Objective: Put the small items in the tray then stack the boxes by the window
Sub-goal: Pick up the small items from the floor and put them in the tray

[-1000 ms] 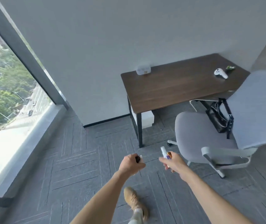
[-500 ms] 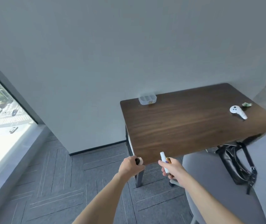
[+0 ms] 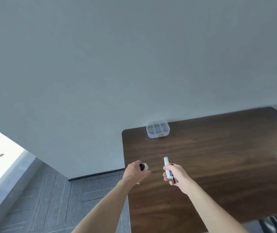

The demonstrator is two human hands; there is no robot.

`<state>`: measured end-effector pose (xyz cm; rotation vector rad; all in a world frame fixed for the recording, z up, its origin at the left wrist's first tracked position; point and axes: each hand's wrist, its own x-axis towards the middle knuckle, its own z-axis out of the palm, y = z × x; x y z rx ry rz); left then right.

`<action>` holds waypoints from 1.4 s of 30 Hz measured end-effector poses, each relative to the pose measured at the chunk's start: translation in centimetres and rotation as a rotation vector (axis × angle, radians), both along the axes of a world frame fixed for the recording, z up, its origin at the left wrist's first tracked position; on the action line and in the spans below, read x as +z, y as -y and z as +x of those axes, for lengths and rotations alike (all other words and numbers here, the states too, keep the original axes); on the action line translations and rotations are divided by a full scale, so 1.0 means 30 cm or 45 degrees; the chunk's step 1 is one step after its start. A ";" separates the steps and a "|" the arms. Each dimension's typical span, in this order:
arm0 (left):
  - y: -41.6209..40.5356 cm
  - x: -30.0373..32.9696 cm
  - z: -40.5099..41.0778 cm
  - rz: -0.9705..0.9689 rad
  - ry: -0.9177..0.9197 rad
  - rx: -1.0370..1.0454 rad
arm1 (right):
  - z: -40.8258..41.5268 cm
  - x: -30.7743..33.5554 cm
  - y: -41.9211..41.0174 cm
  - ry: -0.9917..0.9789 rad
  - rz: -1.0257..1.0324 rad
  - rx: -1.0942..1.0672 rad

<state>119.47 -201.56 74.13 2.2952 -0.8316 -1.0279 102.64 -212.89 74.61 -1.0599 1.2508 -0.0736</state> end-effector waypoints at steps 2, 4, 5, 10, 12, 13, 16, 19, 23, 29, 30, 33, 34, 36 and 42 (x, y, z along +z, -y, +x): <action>0.101 0.005 0.038 0.046 0.009 0.028 | 0.062 0.001 0.119 -0.009 0.011 0.026; 0.194 -0.001 0.078 0.053 -0.001 0.085 | 0.121 -0.008 0.234 0.004 0.019 0.044; 0.235 -0.006 0.097 0.053 -0.004 0.113 | 0.146 -0.014 0.284 0.004 0.027 0.044; 0.385 -0.029 0.173 0.039 -0.060 0.172 | 0.240 -0.056 0.454 0.003 0.141 -0.050; 0.433 -0.049 0.205 0.059 -0.086 0.152 | 0.274 -0.082 0.506 0.012 0.185 -0.086; 0.456 -0.062 0.222 0.068 -0.108 0.132 | 0.290 -0.094 0.528 0.008 0.194 -0.098; 0.522 -0.097 0.261 0.074 -0.211 0.114 | 0.331 -0.129 0.581 0.005 0.209 -0.161; 0.590 -0.128 0.302 0.071 -0.288 0.176 | 0.376 -0.158 0.626 -0.020 0.211 -0.154; 0.673 -0.166 0.354 0.039 -0.276 0.255 | 0.437 -0.189 0.694 -0.089 0.151 -0.106; 0.813 -0.205 0.448 0.080 -0.311 0.399 | 0.542 -0.223 0.815 -0.062 0.082 -0.083; 0.835 -0.208 0.459 0.092 -0.334 0.430 | 0.559 -0.231 0.834 -0.054 0.072 -0.070; 0.884 -0.230 0.489 0.097 -0.358 0.475 | 0.601 -0.244 0.886 -0.064 0.045 -0.086; 0.896 -0.239 0.497 0.091 -0.361 0.472 | 0.614 -0.246 0.900 -0.059 0.046 -0.104; 0.915 -0.255 0.510 0.095 -0.317 0.441 | 0.634 -0.259 0.924 -0.029 0.032 -0.116; 0.929 -0.282 0.513 0.045 -0.185 0.400 | 0.665 -0.313 0.944 0.041 -0.008 -0.166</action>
